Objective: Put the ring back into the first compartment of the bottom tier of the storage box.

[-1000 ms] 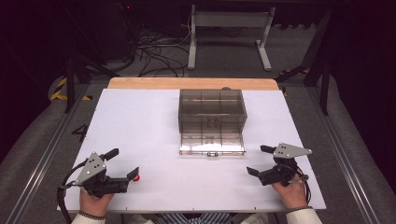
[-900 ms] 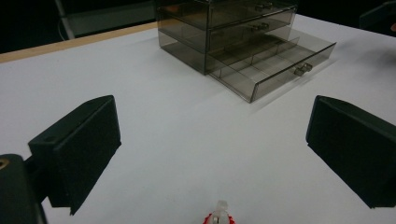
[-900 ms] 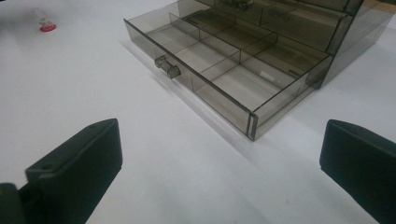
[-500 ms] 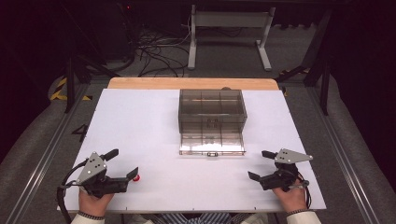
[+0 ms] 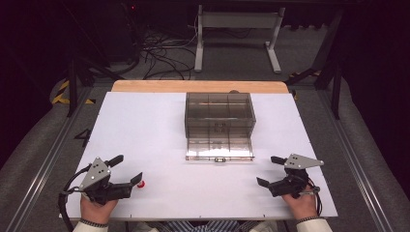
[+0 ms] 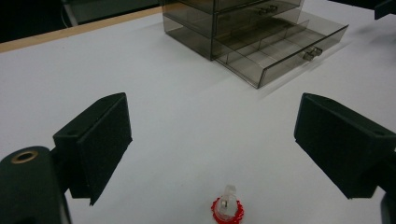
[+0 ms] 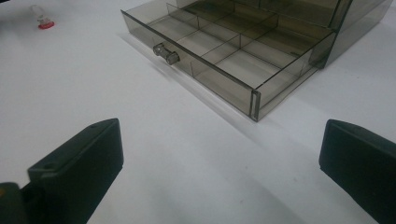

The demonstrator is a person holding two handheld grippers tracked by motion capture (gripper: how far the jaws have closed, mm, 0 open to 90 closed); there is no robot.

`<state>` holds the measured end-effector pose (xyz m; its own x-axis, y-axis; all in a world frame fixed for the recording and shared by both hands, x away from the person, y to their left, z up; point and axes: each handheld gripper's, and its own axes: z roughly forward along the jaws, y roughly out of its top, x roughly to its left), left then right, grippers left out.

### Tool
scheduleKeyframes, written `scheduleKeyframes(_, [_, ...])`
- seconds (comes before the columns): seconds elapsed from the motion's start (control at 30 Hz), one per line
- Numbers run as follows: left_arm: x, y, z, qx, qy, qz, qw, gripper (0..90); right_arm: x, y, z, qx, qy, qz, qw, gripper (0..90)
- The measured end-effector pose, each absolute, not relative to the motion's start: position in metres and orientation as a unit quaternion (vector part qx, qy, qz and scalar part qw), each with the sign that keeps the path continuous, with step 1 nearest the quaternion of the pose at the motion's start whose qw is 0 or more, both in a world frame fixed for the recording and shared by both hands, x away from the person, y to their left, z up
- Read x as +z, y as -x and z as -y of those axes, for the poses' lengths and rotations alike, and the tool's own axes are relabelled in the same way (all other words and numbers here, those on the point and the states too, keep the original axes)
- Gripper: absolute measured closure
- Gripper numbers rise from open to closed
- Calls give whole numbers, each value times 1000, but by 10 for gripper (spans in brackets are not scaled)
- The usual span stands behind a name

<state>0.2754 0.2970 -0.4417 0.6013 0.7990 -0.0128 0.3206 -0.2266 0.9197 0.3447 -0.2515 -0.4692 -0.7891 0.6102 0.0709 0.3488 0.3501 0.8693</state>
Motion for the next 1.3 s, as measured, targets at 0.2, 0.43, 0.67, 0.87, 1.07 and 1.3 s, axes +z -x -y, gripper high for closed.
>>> scheduleKeyframes(0.2, [-442,-275,-296,235,-753,-372,489,250,-469,-345,252,488,-296,-811,132,5])
scheduleKeyframes(0.43, [-440,-278,-299,202,-766,-389,471,382,-470,-345,251,486,-293,-813,131,9])
scheduleKeyframes(0.67, [-444,-280,-298,177,-793,-382,441,502,-470,-345,251,486,-292,-814,129,12])
scheduleKeyframes(0.87, [-447,-279,-293,177,-812,-373,412,606,-470,-345,251,484,-292,-815,130,13])
scheduleKeyframes(1.07, [-450,-280,-291,166,-825,-372,391,656,-470,-345,251,484,-291,-815,130,13])
scheduleKeyframes(1.3, [-453,-282,-288,158,-835,-378,367,685,-470,-345,250,483,-289,-816,131,13])
